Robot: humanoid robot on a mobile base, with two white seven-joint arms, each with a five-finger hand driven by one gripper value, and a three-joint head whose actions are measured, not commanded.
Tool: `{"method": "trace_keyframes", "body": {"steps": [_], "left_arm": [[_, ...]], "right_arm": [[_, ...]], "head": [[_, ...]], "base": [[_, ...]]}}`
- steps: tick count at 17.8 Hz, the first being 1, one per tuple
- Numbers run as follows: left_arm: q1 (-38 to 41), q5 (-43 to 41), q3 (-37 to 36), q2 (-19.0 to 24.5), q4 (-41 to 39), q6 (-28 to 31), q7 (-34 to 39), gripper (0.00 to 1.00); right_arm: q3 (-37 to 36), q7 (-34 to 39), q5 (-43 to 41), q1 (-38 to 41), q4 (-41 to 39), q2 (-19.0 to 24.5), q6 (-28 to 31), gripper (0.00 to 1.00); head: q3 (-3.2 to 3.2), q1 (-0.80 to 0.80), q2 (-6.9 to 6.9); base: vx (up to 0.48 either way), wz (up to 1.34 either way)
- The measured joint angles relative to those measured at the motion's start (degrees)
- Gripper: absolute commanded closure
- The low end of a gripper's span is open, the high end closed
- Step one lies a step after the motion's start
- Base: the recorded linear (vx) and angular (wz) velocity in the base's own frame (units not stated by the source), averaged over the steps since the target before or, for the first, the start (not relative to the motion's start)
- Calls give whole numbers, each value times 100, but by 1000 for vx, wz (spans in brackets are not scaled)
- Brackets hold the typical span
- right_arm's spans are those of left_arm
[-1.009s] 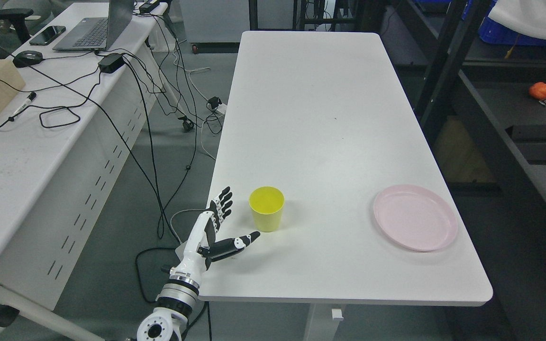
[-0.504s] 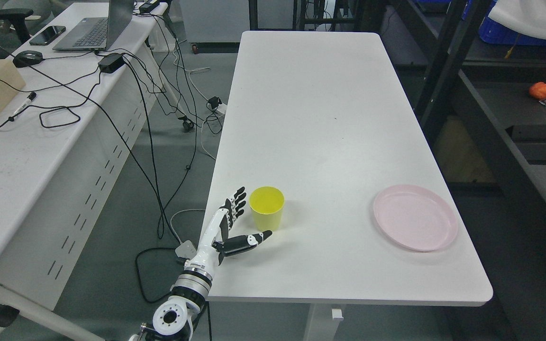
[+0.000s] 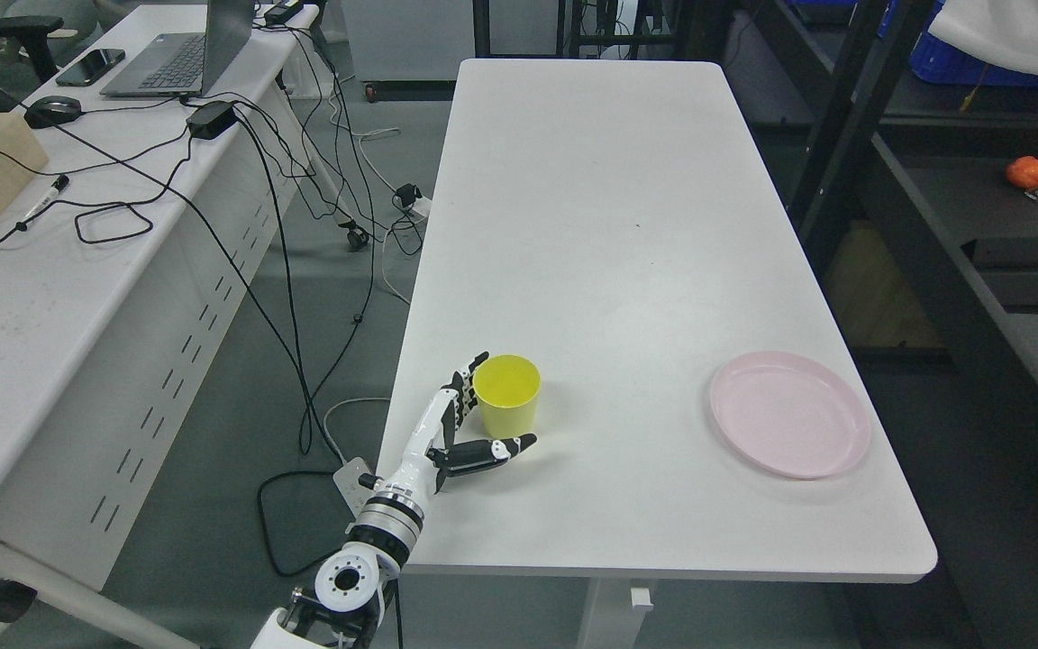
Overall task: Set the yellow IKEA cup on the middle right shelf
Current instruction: 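Close the left hand's fingers around the yellow cup's side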
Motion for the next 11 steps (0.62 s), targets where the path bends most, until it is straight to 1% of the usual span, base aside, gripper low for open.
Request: {"method": "trace_keyframes", "body": {"steps": [7, 8, 11], "left_arm": [[-258, -15, -180, 0, 353, 5, 27, 1], [-284, -15, -205, 0, 390, 13, 37, 2], [-337, -11, -270, 0, 482, -9, 53, 13]], "right_arm": [[0, 0, 0, 0, 0, 0, -18, 1], [0, 0, 0, 0, 0, 0, -23, 1], [0, 0, 0, 0, 0, 0, -25, 1]], "head": [[0, 0, 0], [0, 0, 0], [0, 0, 0]], "base": [[0, 0], [0, 0], [0, 0]]}}
